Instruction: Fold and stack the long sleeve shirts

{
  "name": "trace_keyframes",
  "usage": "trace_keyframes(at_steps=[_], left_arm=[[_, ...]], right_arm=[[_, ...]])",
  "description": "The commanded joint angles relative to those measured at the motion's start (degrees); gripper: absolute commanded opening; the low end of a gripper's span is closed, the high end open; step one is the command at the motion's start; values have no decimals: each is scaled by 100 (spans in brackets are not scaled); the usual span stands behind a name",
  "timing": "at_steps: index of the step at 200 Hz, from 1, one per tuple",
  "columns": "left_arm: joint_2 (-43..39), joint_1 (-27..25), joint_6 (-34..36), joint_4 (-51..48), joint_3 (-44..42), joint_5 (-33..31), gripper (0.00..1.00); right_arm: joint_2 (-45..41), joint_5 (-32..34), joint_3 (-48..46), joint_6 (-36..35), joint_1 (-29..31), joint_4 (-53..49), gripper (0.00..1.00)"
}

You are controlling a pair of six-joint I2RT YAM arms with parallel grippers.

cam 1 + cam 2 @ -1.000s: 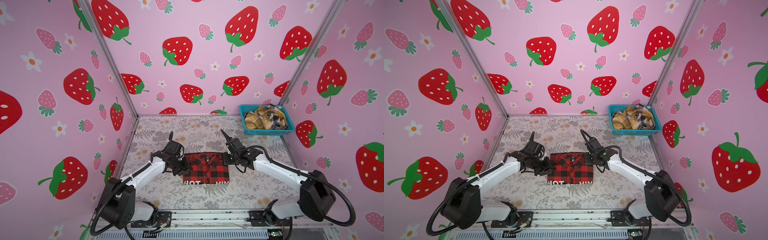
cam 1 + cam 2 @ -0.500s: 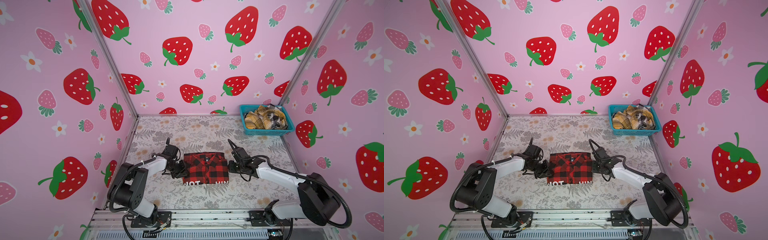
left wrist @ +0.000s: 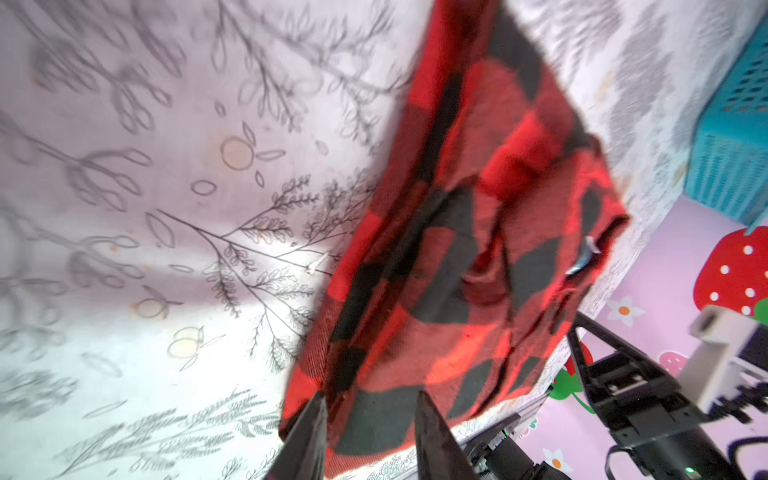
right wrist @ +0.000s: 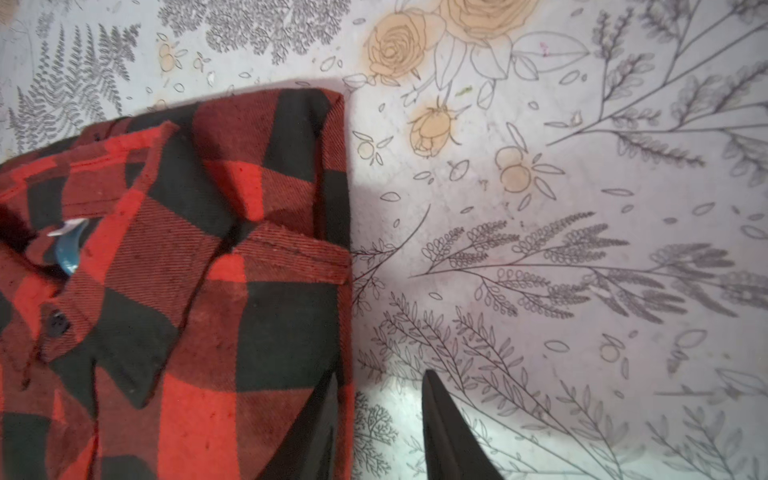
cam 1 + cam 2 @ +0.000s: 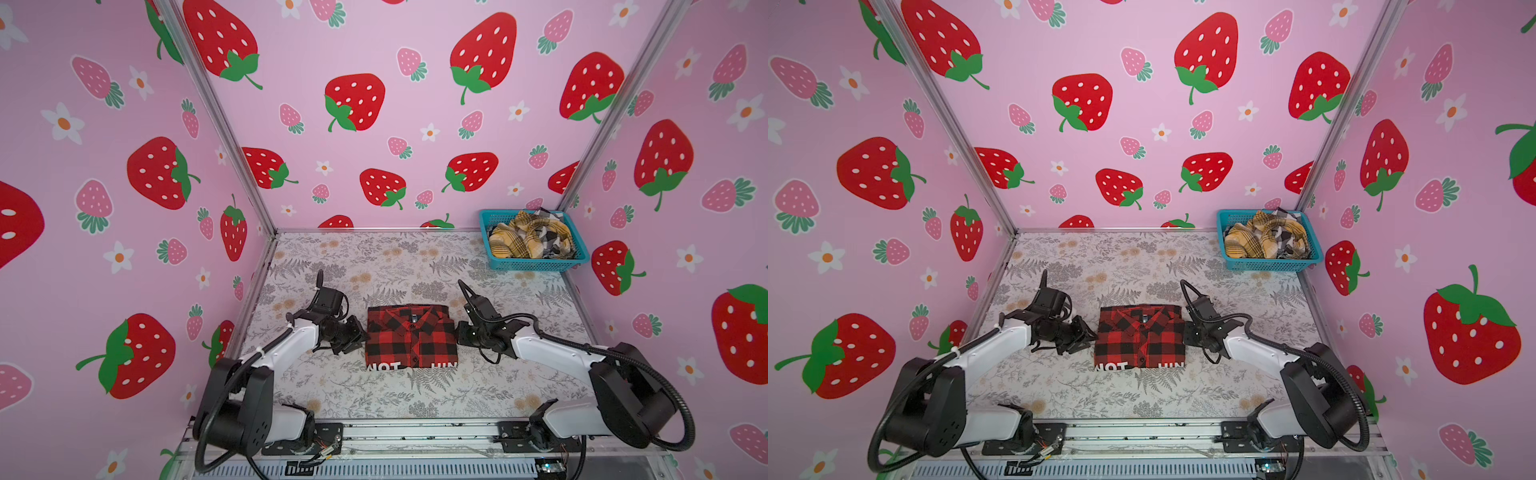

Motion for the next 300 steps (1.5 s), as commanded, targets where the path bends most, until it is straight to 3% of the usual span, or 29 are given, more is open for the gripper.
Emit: trace_keyframes(at_steps=[1,19,47,56,76,106,152,222,300], left_arm=[[-593,27,273,-506,222,-971,44],[-776,142,359,-515,89,-854,51],[-525,643,428,-402,-94,494,52],[-515,733,369,-244,-211,711,58],[-577,767,382,-250,-221,621,71],[-458,952,518,-389,-160,597,74],[-165,994,737,-133,-240,981,68],[-95,1007,731,-78,-363,842,66],[355,711,486,313,-406,735,77]], right_arm=[[-203,168,-100,196,-17,146,37],[-227,178,-164,241,-18,210,37],[-322,176,-253,242,-20,283,40],[-333,161,-271,242,-20,303,44],[-322,112,-285,233,-20,354,50],[-348,69,-331,207,-20,411,55],[-260,-43,-320,135,-37,478,55],[-303,-94,-420,180,-94,557,57],[-222,-505,-656,249,-410,849,56]])
